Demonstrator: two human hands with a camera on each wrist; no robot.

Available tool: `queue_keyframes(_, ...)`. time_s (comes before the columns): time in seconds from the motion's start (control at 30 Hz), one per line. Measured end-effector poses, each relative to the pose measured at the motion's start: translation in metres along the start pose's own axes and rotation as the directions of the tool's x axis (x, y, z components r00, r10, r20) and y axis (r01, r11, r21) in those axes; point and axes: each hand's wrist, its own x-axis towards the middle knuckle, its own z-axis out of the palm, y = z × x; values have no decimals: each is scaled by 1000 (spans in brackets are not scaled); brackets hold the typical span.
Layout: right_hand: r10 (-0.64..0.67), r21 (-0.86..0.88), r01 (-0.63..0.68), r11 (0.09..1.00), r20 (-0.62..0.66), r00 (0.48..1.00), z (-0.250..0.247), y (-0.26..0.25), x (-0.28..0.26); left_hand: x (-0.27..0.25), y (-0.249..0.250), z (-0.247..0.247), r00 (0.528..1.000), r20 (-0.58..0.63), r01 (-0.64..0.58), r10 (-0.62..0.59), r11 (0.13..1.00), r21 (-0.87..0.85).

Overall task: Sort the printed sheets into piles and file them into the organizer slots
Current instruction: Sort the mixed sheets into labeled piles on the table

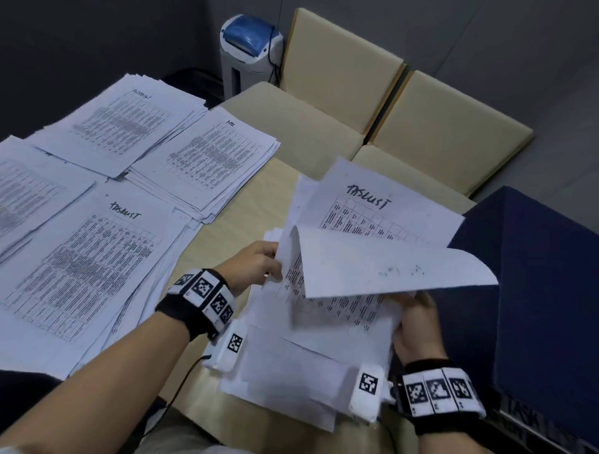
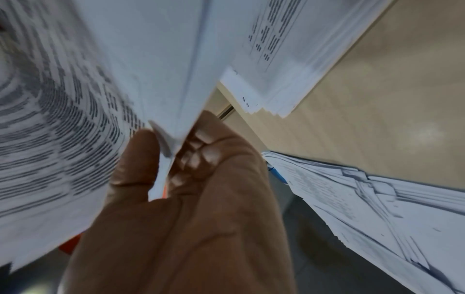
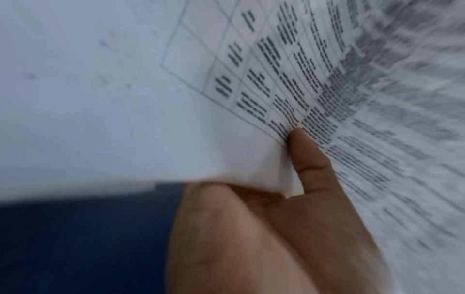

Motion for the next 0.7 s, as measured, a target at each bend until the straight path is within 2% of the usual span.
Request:
queue_keyframes(0.1,0,-59,-3,998,-45,999,-5,11,-9,6,-14,2,1000,9,9,-9,1000,-1)
queue_keyframes(0.17,-7,-59,4,998,-56,998,-14,30,-10,13,-31,2,997,-12,72,-72,997,0)
queue_keyframes(0.23,-11,-118,4,993,-55,998,-20,48,-12,22,-56,3,986,-121,120,-111,991,67)
queue_keyframes(0.27,12,-110,-17,994,-44,999,-24,60,-9,28,-68,1,972,-221,128,-83,972,199)
queue_keyframes(0.33,102,-11,-102,995,-18,995,-33,77,-4,36,-85,-3,936,-353,179,14,842,509)
queue_keyframes(0.37,116,5,-116,993,-9,993,-38,82,-2,38,-91,-4,922,-386,219,32,779,587)
queue_keyframes(0.43,104,21,-104,994,3,995,-43,89,0,42,-97,0,909,-416,264,38,720,642)
queue_keyframes(0.5,106,-59,-108,992,-38,994,-44,92,4,44,-98,6,908,-415,282,49,662,695)
queue_keyframes(0.53,98,-121,-108,987,-85,992,-43,94,7,45,-98,9,910,-411,289,55,627,724)
queue_keyframes(0.6,97,-134,-134,982,-252,963,-44,97,12,47,-95,13,916,-400,309,36,571,760)
queue_keyframes(0.7,153,-83,-181,980,-261,953,-38,97,11,46,-89,15,922,-388,317,5,565,762)
